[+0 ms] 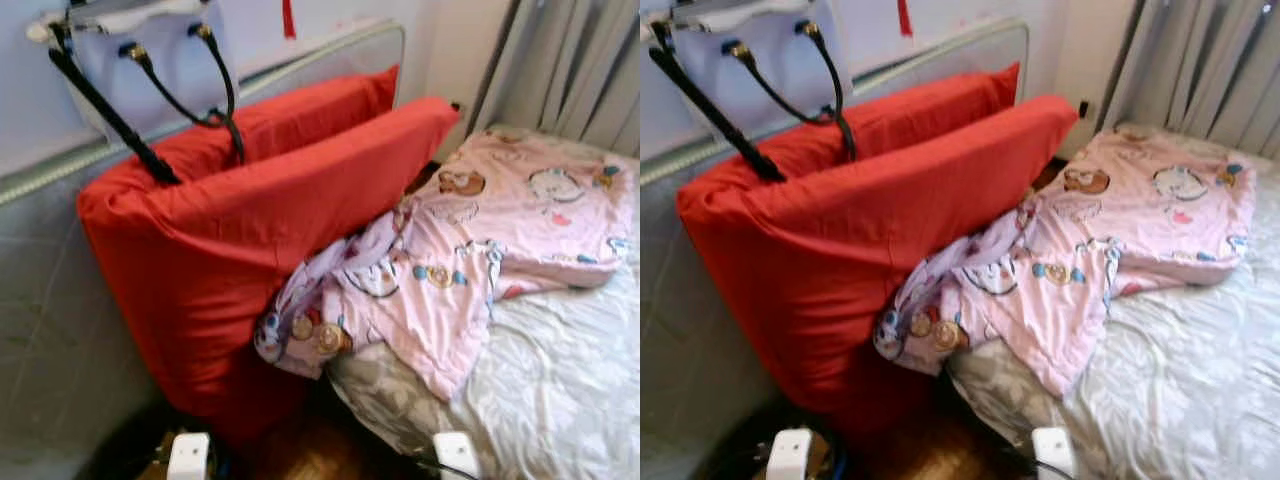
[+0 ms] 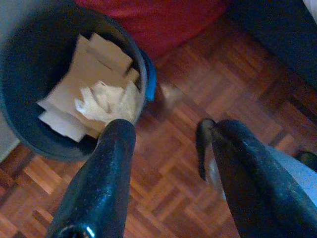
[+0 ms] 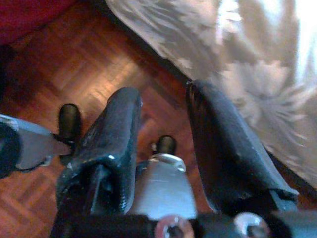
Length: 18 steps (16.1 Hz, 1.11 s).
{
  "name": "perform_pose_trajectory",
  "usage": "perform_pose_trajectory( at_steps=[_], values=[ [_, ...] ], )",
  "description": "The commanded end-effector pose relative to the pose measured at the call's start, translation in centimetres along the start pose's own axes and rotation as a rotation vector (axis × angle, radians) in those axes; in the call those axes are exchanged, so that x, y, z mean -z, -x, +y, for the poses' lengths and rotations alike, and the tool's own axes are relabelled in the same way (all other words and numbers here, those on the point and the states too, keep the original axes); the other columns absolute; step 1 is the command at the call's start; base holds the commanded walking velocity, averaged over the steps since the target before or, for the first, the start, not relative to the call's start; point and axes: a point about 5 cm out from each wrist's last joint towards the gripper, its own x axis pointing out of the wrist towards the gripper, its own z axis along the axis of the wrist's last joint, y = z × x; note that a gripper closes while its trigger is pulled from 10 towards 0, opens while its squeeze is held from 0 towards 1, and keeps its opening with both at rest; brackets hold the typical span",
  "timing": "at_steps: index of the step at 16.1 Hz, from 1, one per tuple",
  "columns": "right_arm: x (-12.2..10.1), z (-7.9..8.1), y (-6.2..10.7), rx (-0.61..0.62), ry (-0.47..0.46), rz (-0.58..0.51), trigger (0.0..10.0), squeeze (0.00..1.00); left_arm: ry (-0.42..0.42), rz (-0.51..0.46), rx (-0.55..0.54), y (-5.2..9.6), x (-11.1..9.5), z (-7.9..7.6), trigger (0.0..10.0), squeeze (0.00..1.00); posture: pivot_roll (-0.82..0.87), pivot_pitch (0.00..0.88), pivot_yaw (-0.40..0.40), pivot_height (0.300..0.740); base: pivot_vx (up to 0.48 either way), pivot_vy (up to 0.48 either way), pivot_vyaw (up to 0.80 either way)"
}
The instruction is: Clean up the room
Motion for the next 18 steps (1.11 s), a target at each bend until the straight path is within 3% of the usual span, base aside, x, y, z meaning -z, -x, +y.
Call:
perform_pose_trajectory(
  at_steps=[1, 11, 14, 18],
  values=[
    [0.56, -0.88, 0.18, 0.028, -0.009, 0.014, 10.0, 0.00, 0.011, 0.022, 0.007, 0.09, 0.64, -0.34, 10.0, 0.00, 0.03, 0.000, 0.037, 0.740, 0.000, 0.000, 0.00],
    [0.51, -0.83, 0.21, 0.019, 0.012, 0.002, 10.0, 0.00, 0.016, 0.021, 0.001, 0.07, 0.59, -0.36, 10.0, 0.00, 0.03, 0.000, 0.036, 0.740, 0.000, 0.000, 0.08],
    [0.52, -0.81, 0.21, 0.016, 0.000, 0.002, 10.0, 0.00, 0.015, 0.018, -0.002, 0.08, 0.55, -0.12, 10.0, 0.00, 0.03, 0.000, 0.036, 0.740, 0.269, 0.000, 0.73],
    [0.45, -0.83, 0.21, 0.017, -0.020, -0.006, 10.0, 0.00, 0.019, 0.014, -0.003, 0.07, 0.44, -0.02, 10.0, 0.00, 0.03, 0.000, 0.034, 0.740, 0.290, 0.000, 0.00]
  ],
)
